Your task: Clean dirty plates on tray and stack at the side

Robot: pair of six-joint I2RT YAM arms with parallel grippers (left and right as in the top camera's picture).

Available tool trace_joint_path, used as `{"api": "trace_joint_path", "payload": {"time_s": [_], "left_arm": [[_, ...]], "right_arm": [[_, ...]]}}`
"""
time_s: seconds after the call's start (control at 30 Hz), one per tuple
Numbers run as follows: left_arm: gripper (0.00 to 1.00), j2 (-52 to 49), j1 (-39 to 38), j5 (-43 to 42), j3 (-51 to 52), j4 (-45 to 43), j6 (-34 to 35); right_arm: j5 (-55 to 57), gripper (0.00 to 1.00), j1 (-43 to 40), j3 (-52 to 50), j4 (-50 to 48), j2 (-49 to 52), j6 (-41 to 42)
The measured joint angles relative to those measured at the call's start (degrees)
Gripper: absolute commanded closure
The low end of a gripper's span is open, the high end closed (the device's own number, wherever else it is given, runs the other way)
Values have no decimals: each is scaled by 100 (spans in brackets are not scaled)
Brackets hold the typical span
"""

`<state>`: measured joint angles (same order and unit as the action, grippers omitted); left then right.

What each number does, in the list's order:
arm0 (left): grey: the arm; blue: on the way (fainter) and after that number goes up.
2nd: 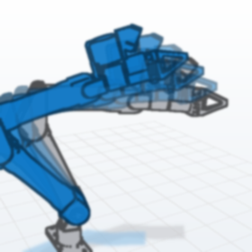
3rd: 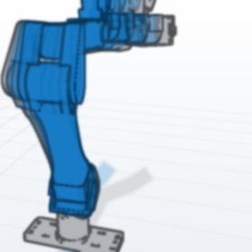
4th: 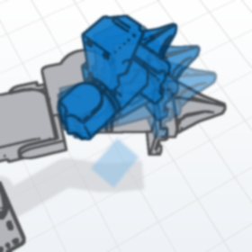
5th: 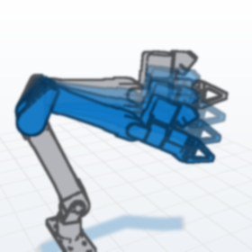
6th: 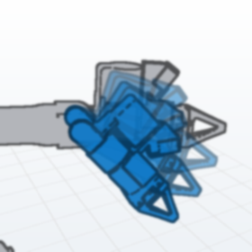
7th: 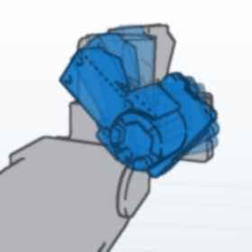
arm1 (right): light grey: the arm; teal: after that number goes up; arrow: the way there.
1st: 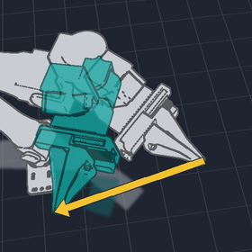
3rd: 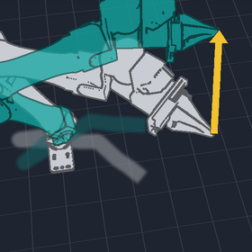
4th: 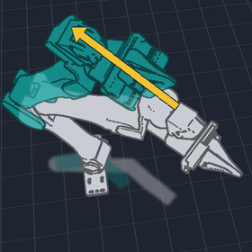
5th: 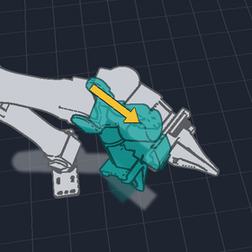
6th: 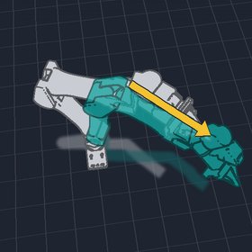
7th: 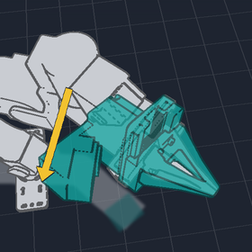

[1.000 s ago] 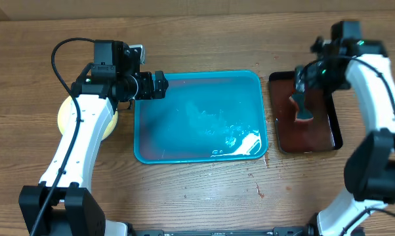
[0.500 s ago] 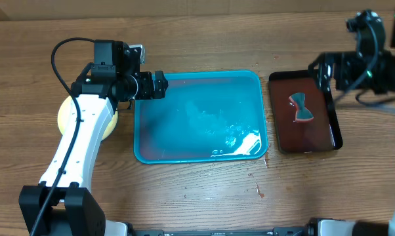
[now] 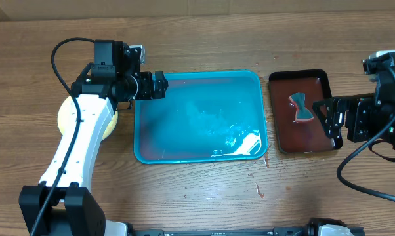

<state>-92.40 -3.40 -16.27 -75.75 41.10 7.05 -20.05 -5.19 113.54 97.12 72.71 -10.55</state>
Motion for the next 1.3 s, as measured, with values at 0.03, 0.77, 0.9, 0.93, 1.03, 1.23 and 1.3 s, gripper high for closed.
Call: {"api": "trace_joint_path", "payload": {"time_s": [0.03, 0.77, 0.9, 0.93, 1.03, 1.23, 1.3], "left_arm": [[0, 0, 0, 0, 0, 2, 0], [0, 0, 0, 2, 0, 0, 0], [0, 0, 0, 2, 0, 0, 0], [0, 0, 0, 4, 0, -2, 0], [0, 0, 0, 4, 0, -2, -2], [0, 0, 0, 2, 0, 2, -2], [0, 0, 0, 2, 0, -2, 0]], "right_arm": [[4, 0, 4, 0, 2, 7, 0], [382, 0, 809, -3901, -4898, -2514, 114], [527, 0, 824, -5657, -6334, -3471, 420], [555, 0, 824, -6144, -6741, -3729, 487], [645, 0, 826, -7385, -7676, -4459, 699], [1008, 0, 831, -9414, -9049, -5860, 1276], [1056, 0, 833, -9836, -9357, -6144, 1360]]}}
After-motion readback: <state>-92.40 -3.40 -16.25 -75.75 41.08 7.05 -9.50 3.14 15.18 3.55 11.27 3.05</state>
